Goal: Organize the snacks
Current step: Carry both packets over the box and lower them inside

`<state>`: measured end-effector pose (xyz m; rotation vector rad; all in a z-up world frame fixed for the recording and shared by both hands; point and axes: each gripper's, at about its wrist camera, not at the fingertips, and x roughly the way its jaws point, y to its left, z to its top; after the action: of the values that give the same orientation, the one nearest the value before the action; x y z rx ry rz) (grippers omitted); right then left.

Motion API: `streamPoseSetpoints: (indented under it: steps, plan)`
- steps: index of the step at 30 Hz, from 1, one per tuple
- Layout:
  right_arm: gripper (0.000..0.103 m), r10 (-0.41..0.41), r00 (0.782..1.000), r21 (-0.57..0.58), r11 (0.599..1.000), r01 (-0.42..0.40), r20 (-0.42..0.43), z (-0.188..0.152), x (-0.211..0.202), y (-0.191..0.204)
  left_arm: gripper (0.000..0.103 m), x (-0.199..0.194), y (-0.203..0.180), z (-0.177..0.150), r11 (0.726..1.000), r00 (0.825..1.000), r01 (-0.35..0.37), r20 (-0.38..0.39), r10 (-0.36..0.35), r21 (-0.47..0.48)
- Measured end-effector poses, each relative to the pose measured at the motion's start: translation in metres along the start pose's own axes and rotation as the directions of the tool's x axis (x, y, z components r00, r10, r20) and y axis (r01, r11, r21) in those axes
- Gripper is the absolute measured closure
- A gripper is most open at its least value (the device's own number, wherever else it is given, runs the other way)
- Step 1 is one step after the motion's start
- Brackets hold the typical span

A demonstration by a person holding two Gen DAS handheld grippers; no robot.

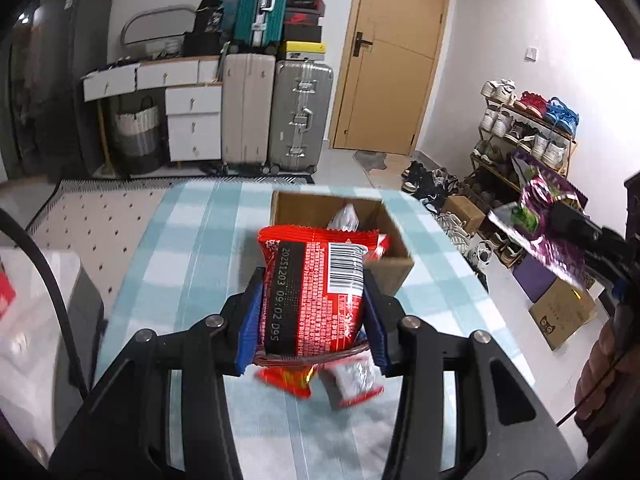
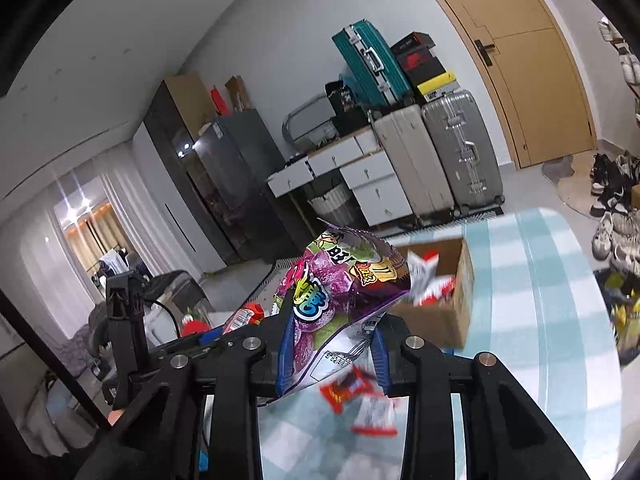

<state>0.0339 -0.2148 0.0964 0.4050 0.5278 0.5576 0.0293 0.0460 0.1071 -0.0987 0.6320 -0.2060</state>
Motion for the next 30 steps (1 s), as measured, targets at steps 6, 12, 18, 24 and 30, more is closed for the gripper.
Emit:
streamPoseSetpoints:
  steps: [6, 12, 18, 24, 30]
  plan:
    - [0.071, -0.038, 0.999, -0.061, 0.997, 0.038, 0.003, 0.058, 0.008, 0.013, 0.061, 0.016, -0.009, 0.050, 1.000, 1.000, -0.023, -0.003, 0.023, 0.015]
    - [0.071, -0.084, 0.996, -0.092, 0.992, 0.084, 0.006, 0.111, 0.029, 0.017, 0.061, 0.051, -0.017, 0.085, 1.000, 0.999, -0.025, -0.021, 0.025, 0.003]
    - [0.071, -0.145, 0.989, -0.139, 0.980, 0.139, -0.031, 0.139, 0.071, 0.009, 0.061, 0.098, -0.020, 0.112, 0.999, 0.997, -0.047, -0.061, 0.048, 0.023]
    - [0.071, -0.210, 0.973, -0.154, 0.969, 0.193, -0.099, 0.139, 0.121, -0.016, 0.061, 0.148, -0.016, 0.128, 0.999, 0.994, -0.035, -0.106, 0.037, 0.014]
    - [0.071, -0.238, 0.954, -0.127, 0.968, 0.218, -0.183, 0.122, 0.178, -0.052, 0.061, 0.198, -0.019, 0.125, 0.998, 0.986, -0.046, -0.159, 0.050, 0.032]
